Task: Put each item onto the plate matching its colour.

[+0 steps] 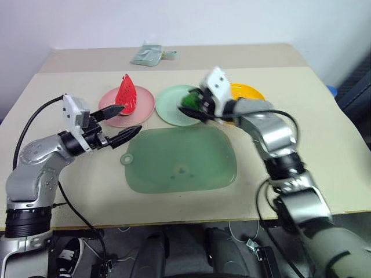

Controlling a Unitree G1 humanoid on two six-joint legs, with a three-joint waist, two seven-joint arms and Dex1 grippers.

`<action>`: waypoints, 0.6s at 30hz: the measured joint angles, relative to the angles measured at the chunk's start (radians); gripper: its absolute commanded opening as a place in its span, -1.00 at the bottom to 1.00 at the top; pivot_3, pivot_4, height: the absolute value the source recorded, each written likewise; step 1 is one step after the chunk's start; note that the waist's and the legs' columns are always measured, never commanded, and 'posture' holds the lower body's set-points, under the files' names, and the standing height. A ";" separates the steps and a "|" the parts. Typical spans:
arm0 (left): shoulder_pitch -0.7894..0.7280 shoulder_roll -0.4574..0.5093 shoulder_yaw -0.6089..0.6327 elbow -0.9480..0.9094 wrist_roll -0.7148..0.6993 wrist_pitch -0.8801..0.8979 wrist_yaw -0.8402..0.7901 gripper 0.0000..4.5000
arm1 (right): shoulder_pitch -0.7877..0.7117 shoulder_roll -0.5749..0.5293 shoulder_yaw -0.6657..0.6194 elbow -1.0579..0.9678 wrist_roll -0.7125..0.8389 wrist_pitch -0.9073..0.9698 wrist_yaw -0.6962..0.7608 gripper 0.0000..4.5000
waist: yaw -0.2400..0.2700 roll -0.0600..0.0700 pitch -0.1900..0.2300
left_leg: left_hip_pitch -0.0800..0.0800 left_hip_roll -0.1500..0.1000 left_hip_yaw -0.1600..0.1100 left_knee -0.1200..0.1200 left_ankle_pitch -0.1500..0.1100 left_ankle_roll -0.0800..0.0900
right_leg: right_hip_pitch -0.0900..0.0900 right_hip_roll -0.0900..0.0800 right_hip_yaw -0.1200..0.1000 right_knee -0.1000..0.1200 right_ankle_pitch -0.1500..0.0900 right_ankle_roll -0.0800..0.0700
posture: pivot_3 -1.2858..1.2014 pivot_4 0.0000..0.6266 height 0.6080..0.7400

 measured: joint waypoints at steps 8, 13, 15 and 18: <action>0.083 -0.012 0.012 0.003 0.028 -0.041 0.027 1.00 | -0.110 0.062 0.045 0.587 -0.197 -0.361 -0.205 0.76 | -0.005 0.000 0.000 | -0.001 0.000 0.001 -0.001 0.000 0.000 | -0.001 0.000 0.000 0.000 0.000 0.000 | 0.03 -0.52 0.98; 0.111 -0.006 0.046 -0.004 0.027 -0.056 0.024 1.00 | -0.135 0.063 0.000 0.656 -0.187 -0.423 -0.187 0.98 | -0.010 0.001 0.000 | -0.001 0.000 0.001 -0.001 0.000 0.000 | -0.002 0.000 0.001 0.000 0.000 0.000 | 0.03 -0.52 0.98; 0.117 -0.007 0.047 -0.009 0.026 -0.058 0.026 1.00 | -0.147 0.056 -0.037 0.641 -0.164 -0.441 -0.171 0.98 | -0.013 0.001 0.000 | -0.001 0.000 0.000 -0.001 0.000 0.000 | -0.002 0.000 0.000 0.000 0.000 0.000 | 0.03 -0.52 0.98; 0.119 -0.008 0.047 -0.025 0.017 -0.057 0.020 1.00 | -0.134 0.045 -0.128 0.535 -0.058 -0.422 -0.075 0.98 | -0.009 0.001 0.001 | -0.001 0.000 0.000 -0.001 0.000 0.000 | -0.001 0.000 0.000 0.000 0.000 0.000 | 0.03 -0.52 0.98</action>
